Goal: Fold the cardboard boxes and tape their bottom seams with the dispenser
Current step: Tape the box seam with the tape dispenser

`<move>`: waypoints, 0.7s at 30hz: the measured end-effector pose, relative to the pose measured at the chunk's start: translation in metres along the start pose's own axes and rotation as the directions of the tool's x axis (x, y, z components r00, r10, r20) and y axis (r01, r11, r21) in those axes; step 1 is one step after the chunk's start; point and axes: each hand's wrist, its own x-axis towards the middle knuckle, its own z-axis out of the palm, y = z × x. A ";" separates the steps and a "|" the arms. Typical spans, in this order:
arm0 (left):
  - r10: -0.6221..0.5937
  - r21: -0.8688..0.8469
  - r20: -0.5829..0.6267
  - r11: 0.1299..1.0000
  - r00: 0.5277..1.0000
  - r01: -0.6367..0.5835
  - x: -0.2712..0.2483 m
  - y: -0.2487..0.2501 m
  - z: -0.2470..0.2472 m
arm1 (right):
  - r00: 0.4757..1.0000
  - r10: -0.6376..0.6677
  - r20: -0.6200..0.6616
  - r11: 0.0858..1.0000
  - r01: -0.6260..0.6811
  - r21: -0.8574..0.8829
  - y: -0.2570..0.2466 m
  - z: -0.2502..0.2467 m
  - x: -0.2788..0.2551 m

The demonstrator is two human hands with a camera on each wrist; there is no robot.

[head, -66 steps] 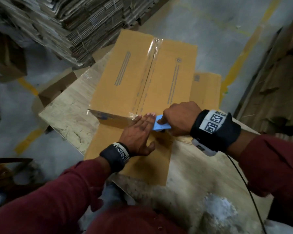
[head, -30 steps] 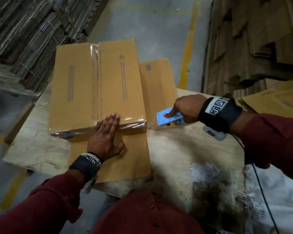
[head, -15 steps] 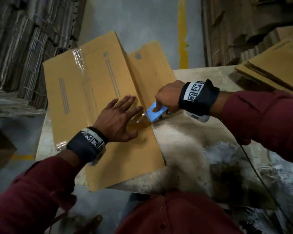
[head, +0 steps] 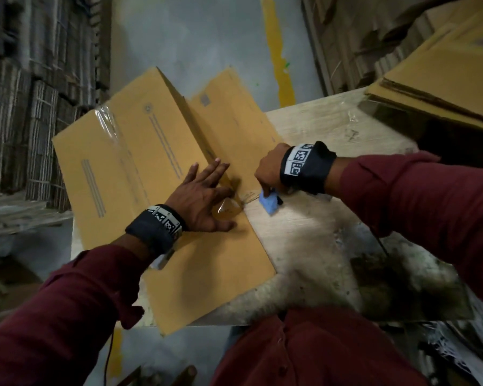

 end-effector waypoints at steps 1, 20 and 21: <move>-0.011 -0.005 0.005 1.000 1.000 0.011 0.000 0.001 0.000 | 0.999 -0.022 0.042 1.000 0.022 0.009 0.003 0.007 0.002; -0.001 -0.202 0.043 0.979 0.999 0.009 -0.002 -0.002 -0.021 | 0.977 0.009 -0.212 0.947 0.060 0.317 0.022 0.052 0.035; -0.002 -0.280 0.010 0.960 1.000 0.005 -0.006 -0.004 -0.023 | 0.971 0.031 -0.236 0.942 0.050 0.331 0.021 0.054 0.035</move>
